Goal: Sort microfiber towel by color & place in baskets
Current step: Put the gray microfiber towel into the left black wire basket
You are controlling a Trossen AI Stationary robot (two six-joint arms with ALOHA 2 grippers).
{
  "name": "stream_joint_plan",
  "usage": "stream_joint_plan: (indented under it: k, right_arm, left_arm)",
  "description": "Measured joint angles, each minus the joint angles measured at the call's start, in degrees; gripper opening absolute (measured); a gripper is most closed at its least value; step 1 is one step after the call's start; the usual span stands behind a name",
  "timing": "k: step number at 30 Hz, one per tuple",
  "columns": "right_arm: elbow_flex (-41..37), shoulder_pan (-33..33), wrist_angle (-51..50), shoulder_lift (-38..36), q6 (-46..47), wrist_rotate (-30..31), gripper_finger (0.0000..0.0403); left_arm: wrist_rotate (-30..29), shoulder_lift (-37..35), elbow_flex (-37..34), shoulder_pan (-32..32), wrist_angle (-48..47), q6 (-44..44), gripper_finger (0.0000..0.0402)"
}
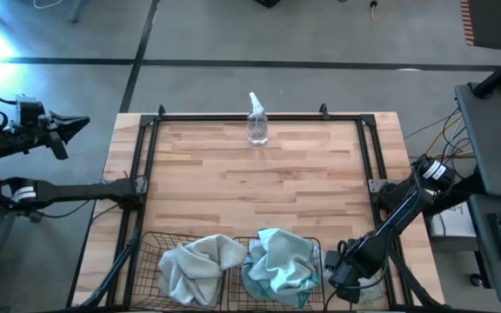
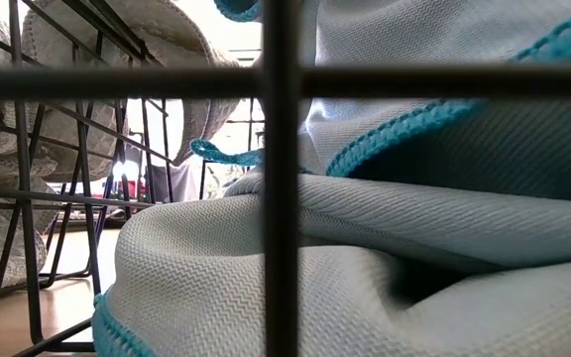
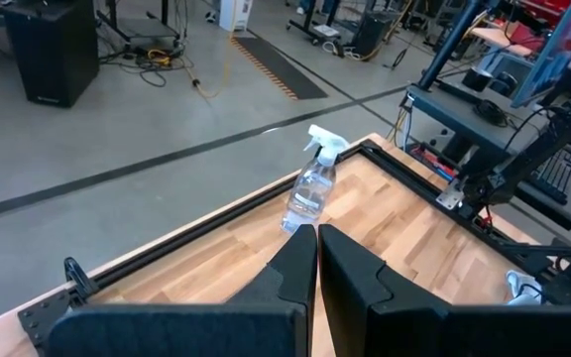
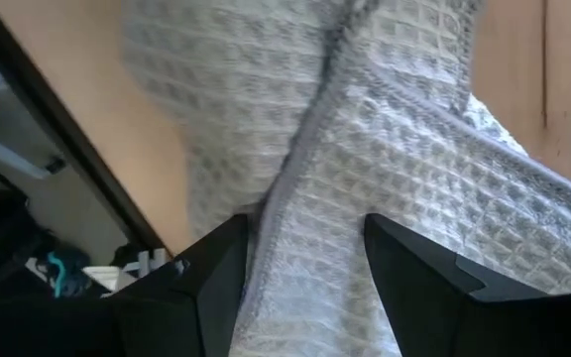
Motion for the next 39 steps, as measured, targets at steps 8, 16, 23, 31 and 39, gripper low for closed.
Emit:
stream_joint_plan:
  k: [8, 16, 23, 31, 39]
  right_arm:
    - [-1.6, 0.7, 0.4, 0.0, -0.1, -0.3, 0.02]
    - [-1.6, 3.6, 2.2, 0.0, 2.2, -0.3, 0.02]
    - [-4.4, 4.9, 6.8, -0.1, 6.1, 0.4, 0.02]
    - [-4.9, 4.9, 7.8, -0.1, 5.9, 3.5, 0.0199]
    - [-4.9, 4.8, 7.8, -0.1, 6.4, 6.0, 0.0177]
  left_arm:
    - [0.0, 0.0, 0.0, 0.0, 0.0, -1.1, 0.0]
    - [0.0, 0.0, 0.0, 0.0, 0.0, -1.9, 0.0]
    - [0.0, 0.0, 0.0, 0.0, 0.0, -1.9, 0.0]
    - [0.0, 0.0, -0.9, 0.0, 0.0, -2.5, 0.0]
    - [0.0, 0.0, -5.0, 0.0, 0.0, -2.5, 0.0]
